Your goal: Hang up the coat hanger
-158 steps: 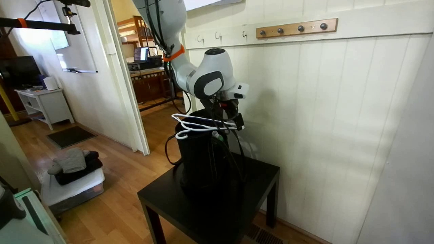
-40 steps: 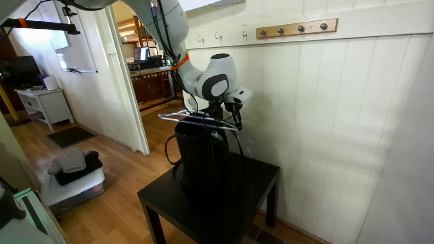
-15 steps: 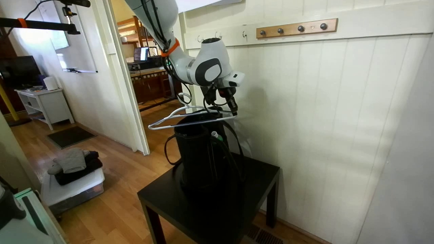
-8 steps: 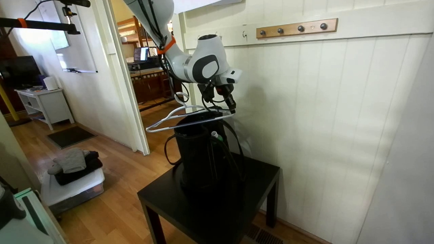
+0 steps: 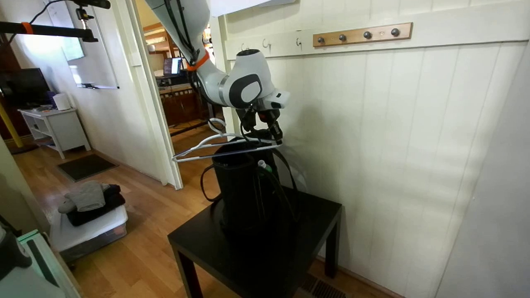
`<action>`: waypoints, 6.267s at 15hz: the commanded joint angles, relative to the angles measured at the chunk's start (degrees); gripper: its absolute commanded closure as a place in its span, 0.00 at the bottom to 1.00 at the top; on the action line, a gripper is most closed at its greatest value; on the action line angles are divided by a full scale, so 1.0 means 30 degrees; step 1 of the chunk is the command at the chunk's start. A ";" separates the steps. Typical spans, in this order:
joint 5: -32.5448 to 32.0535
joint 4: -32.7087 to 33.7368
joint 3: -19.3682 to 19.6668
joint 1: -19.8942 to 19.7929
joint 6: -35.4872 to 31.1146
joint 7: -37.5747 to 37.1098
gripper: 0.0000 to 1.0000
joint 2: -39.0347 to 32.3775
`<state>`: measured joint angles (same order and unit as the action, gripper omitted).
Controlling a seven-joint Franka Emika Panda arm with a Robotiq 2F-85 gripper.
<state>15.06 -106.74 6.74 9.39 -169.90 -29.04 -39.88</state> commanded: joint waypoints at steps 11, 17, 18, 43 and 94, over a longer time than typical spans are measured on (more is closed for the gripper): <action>0.0404 -0.1130 -0.1146 -0.0488 -0.0083 0.0634 0.00 0.0692; 0.0680 -0.1631 -0.2638 -0.1456 0.0781 0.1694 0.00 0.2035; 0.0651 -0.1738 -0.2727 -0.1502 0.0944 0.1766 0.00 0.2216; 0.1862 -0.3459 -0.4515 -0.3619 0.2688 0.4072 0.00 0.6570; -0.9103 -0.0055 -0.2469 -0.1923 1.8675 0.0330 0.00 1.2074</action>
<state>-10.64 -108.13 -0.21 3.32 -116.45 -26.46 -4.14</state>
